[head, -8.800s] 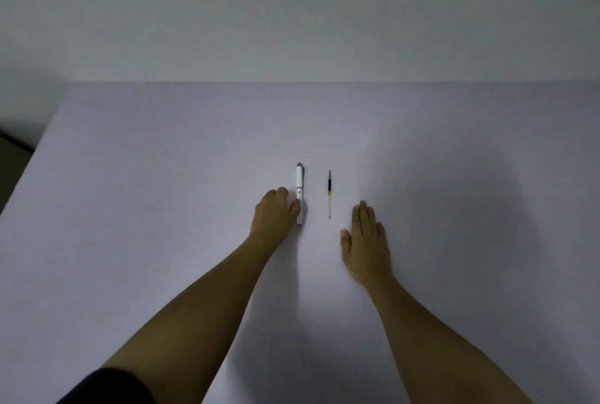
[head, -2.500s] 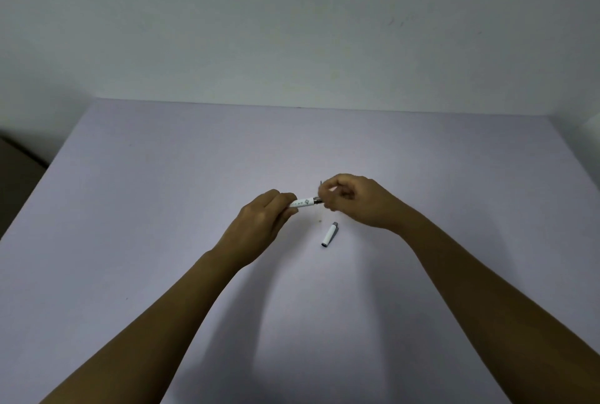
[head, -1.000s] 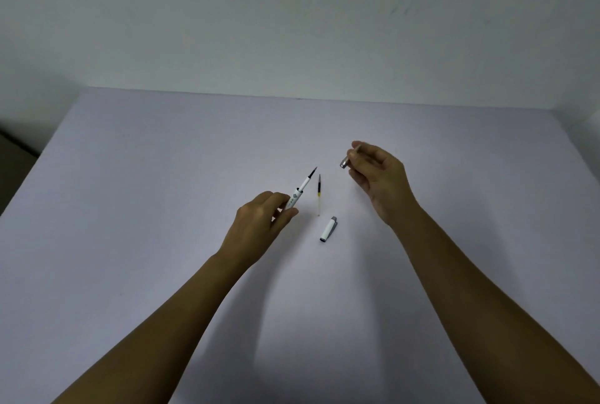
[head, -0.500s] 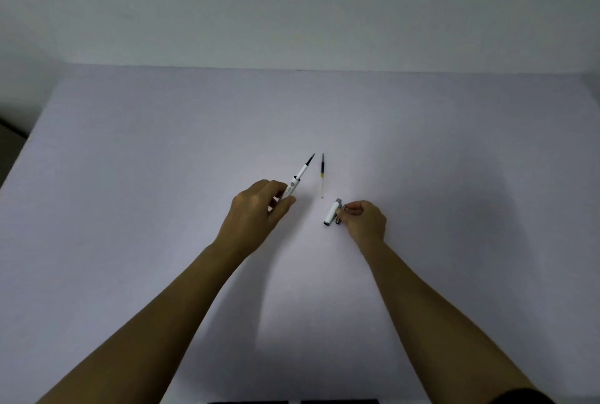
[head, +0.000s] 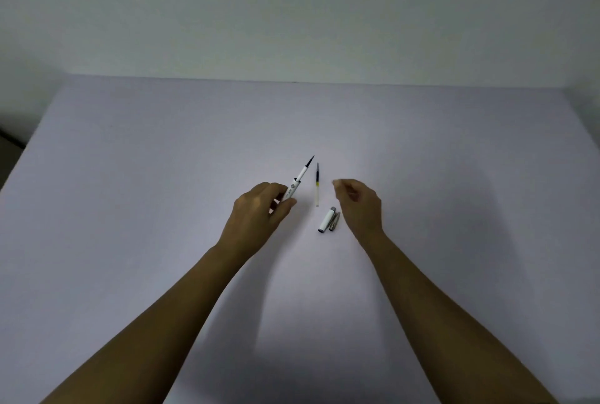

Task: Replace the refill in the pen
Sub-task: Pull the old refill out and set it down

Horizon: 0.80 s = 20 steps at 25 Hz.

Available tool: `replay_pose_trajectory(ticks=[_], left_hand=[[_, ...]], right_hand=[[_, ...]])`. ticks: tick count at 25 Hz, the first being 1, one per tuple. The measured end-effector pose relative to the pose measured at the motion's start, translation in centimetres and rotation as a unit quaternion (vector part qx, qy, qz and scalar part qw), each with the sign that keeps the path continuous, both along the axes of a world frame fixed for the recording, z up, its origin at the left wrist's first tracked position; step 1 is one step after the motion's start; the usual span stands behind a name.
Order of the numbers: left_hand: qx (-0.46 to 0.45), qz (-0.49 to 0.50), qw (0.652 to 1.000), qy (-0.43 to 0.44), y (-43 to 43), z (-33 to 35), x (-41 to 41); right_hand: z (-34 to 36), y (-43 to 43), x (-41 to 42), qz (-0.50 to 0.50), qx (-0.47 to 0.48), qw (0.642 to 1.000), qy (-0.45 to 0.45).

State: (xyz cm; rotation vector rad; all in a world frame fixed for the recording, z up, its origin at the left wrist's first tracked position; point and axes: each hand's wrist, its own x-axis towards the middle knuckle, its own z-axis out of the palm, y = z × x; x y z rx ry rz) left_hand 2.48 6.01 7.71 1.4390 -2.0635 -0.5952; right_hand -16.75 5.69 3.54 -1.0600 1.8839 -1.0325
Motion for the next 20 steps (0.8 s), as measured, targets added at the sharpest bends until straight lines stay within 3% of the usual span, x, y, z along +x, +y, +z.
replay_pose_trajectory(ticks=[3, 5, 8, 14, 16, 18, 20], left_hand=[[0.000, -0.004, 1.000, -0.006, -0.5, 0.4, -0.8], [0.004, -0.010, 1.000, -0.016, -0.8, 0.5, -1.2], [0.008, -0.010, 0.999, -0.031, -1.0, 0.1, -1.2], [0.027, 0.003, 0.999, -0.045, -2.0, -1.3, 0.2], [0.037, 0.014, 0.998, -0.044, -2.6, -1.9, 0.6], [0.046, 0.019, 0.998, -0.046, -3.3, -2.4, 0.7], [0.050, 0.020, 0.997, -0.046, -4.1, -2.8, 0.6]], right_hand=[[3.7, -0.8, 1.1, 0.126, -0.062, 0.986, -0.089], [5.0, -1.4, 1.3, 0.148, -0.068, 0.980, -0.115], [5.5, -2.6, 1.3, 0.139, -0.071, 0.975, -0.160], [5.2, -7.4, -0.9, 0.029, -0.045, 0.955, -0.292], [3.5, -9.0, -1.4, 0.004, -0.025, 0.972, -0.235], [1.0, -10.0, -1.6, 0.026, 0.016, 0.996, -0.080], [-1.4, -10.5, -1.7, 0.078, 0.050, 0.993, 0.070]])
